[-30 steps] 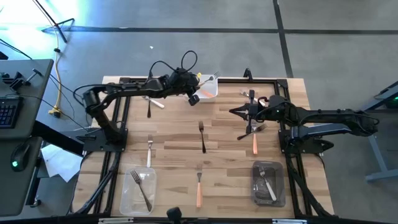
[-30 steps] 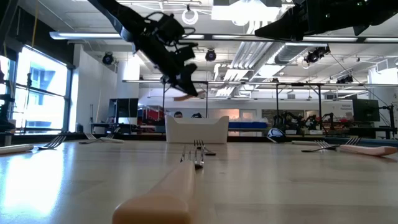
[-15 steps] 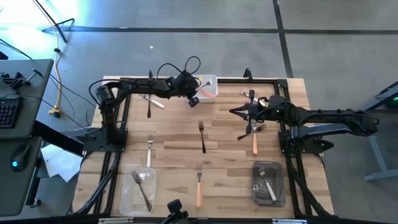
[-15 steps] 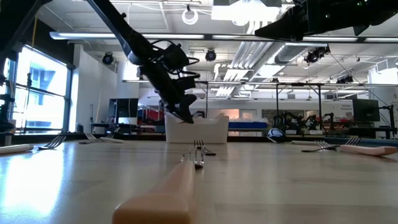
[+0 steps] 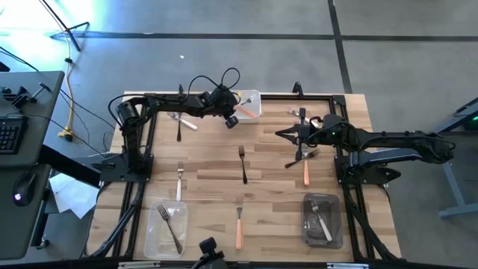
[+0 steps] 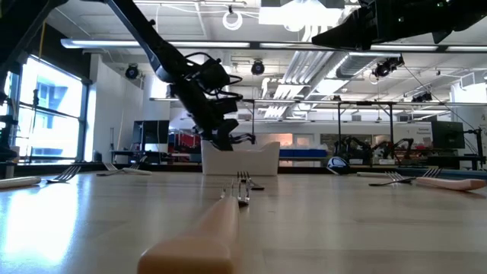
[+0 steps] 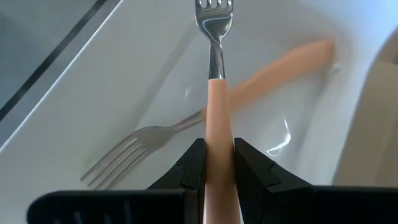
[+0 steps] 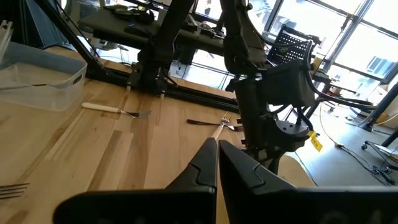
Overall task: Sort silverware by color (type)
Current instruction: Put the top left orange fork into the white bin, then put the middle right silver fork into the transparent bin
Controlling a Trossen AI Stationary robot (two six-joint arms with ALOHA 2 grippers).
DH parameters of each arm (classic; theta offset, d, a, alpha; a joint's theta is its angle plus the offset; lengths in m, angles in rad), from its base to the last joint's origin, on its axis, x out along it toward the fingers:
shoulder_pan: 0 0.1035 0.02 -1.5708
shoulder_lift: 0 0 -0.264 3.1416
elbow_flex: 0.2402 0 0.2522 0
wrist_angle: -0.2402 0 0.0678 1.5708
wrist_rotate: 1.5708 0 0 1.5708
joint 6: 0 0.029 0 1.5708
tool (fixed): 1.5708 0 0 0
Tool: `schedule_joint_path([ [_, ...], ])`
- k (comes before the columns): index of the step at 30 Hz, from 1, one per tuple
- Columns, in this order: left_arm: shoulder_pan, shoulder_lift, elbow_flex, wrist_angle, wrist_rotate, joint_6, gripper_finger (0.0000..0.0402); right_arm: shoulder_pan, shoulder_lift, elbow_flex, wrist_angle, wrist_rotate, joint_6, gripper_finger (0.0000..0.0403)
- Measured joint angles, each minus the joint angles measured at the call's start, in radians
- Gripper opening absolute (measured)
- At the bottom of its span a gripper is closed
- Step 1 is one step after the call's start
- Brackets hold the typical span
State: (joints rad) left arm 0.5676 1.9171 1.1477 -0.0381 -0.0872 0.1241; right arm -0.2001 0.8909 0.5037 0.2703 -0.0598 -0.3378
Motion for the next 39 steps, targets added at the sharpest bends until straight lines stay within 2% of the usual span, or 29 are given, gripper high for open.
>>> schedule_joint_path([
  [9, 0.009, -0.001, 0.0, -0.024, 0.032, -0.011, 0.0046, 0.0, 0.0, 0.0, 0.0, 0.0, 0.0, 0.0],
  [19, 0.009, -0.001, 0.0, -0.01, 0.033, -0.01, 0.0133, 0.0, 0.0, 0.0, 0.0, 0.0, 0.0, 0.0],
  [25, 0.007, -0.039, 0.0, -0.016, 0.003, -0.004, 0.0153, 0.0, 0.0, 0.0, -0.007, 0.0, 0.0, 0.0],
  [31, -0.024, -0.147, -0.047, 0.051, -0.007, 0.043, 0.0119, 0.0, 0.0, 0.0, -0.023, 0.064, 0.0, 0.0],
  [39, -0.143, -0.311, -0.342, 0.429, -0.003, 0.046, 0.0044, -0.01, 0.0, 0.0, -0.058, 0.24, -0.003, 0.0],
])
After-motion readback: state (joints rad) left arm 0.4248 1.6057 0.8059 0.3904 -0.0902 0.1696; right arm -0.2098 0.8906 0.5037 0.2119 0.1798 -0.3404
